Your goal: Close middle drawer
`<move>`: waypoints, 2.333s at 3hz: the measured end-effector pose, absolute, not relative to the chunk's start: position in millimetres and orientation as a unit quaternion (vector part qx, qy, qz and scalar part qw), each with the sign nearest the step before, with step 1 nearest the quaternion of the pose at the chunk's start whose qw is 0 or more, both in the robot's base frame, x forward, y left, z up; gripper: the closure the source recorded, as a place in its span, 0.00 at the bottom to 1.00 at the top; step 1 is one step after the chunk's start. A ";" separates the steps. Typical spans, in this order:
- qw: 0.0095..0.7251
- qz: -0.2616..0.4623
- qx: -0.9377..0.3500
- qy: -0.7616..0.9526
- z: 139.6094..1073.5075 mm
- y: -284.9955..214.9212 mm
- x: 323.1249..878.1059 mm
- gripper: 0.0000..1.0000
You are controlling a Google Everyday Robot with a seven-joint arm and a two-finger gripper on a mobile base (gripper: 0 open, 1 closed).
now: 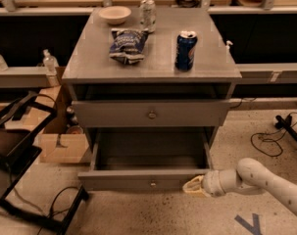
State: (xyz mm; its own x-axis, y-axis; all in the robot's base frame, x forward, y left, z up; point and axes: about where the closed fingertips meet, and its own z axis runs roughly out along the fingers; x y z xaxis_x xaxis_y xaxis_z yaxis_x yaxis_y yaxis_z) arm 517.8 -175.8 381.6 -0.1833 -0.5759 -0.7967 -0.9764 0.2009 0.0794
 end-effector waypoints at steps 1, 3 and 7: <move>0.324 0.310 -0.552 0.703 382.2 -175.8 518.6 1.00; 0.327 0.315 -0.554 0.697 380.6 -176.3 547.4 1.00; 0.340 0.333 -0.550 0.686 358.7 -168.4 616.8 1.00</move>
Offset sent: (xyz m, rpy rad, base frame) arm 0.1455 -0.0154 0.0098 0.0390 -0.0707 0.0292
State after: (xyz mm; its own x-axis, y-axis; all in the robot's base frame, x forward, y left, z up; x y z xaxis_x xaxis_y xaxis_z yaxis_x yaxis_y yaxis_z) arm 616.8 -168.4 358.7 -0.1627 -0.5283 -0.8334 -0.9816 0.1718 0.0827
